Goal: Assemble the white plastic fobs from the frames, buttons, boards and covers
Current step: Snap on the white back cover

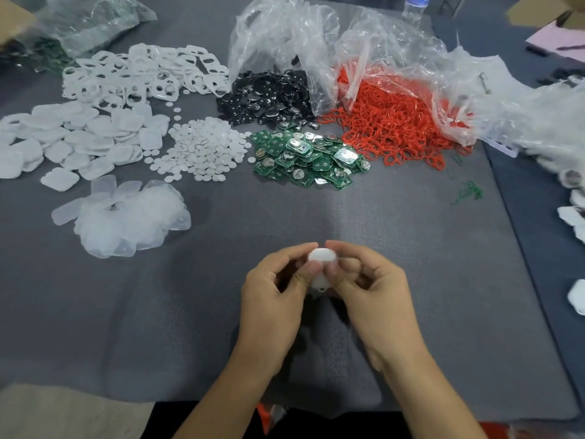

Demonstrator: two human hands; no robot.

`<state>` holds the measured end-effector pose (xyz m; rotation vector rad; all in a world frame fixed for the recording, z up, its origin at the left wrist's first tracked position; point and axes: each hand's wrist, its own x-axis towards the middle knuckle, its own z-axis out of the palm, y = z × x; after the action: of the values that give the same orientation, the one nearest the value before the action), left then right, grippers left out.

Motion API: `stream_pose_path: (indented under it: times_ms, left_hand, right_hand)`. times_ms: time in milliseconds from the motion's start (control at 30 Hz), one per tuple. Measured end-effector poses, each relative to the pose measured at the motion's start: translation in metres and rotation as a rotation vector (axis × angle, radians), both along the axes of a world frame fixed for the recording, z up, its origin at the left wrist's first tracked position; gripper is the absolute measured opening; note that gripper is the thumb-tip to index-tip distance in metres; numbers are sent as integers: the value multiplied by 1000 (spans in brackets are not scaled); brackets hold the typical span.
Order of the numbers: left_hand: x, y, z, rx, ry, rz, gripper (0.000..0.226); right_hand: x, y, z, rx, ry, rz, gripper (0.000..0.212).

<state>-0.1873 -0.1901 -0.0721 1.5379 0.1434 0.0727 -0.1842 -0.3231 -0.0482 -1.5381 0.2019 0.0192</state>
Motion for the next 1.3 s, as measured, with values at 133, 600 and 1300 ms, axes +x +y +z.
stream_pose_path:
  times_ms: [133,600,1300]
  left_hand:
    - [0,7,3,59,-32,-48,22]
    - [-3,0,4,59,2,101,23]
    - [-8,-4,-1,83,56,87,33]
  right_hand:
    - [1,1,5,163,85,-22,23]
    - [3,6,10,26,61,91,31]
    - [0,-2,1,-151,84,-1,16]
